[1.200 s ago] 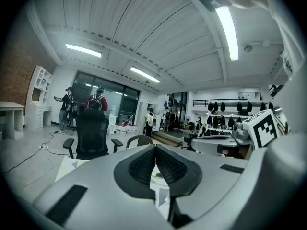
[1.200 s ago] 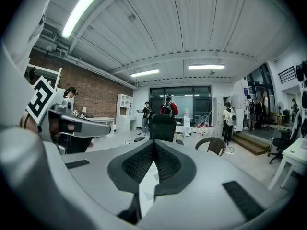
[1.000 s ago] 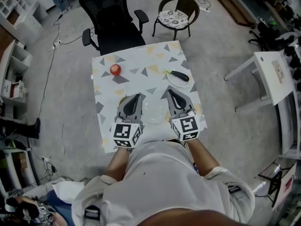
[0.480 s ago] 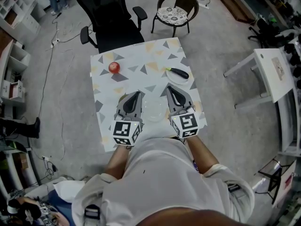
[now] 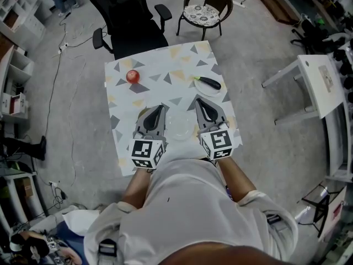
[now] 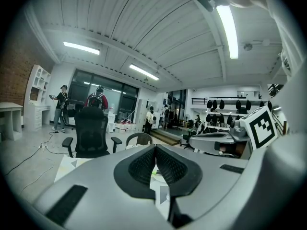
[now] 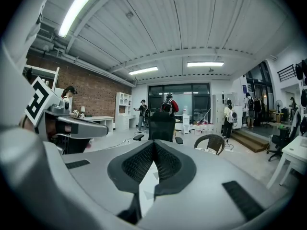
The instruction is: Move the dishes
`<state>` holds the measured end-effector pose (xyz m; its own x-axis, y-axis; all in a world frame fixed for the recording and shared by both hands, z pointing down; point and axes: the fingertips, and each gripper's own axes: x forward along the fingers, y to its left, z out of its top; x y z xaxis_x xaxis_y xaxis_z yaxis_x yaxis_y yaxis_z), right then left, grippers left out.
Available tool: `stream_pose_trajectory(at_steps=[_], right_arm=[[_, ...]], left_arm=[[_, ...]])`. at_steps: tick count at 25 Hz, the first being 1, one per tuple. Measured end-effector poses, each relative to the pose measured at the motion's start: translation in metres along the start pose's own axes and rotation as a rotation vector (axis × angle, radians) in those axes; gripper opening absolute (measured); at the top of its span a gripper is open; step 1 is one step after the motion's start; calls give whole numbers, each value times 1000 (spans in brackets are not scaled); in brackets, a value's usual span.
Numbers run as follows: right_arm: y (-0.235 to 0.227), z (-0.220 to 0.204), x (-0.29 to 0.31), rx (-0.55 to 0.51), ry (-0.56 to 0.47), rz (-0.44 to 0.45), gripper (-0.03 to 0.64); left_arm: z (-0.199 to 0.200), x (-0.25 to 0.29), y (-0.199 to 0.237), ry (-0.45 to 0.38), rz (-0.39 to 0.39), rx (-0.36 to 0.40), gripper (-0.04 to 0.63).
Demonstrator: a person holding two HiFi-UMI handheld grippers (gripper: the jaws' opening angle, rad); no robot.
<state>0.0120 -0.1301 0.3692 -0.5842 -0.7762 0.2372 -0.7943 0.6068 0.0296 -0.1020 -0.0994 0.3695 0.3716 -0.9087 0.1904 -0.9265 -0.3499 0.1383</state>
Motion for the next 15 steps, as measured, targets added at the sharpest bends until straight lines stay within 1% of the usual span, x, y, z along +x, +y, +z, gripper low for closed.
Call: stream_pose_trajectory(at_steps=[15], right_arm=[[-4, -6, 4, -5, 8, -5, -2]], left_arm=[[-6, 6, 2, 4, -11, -14, 20]])
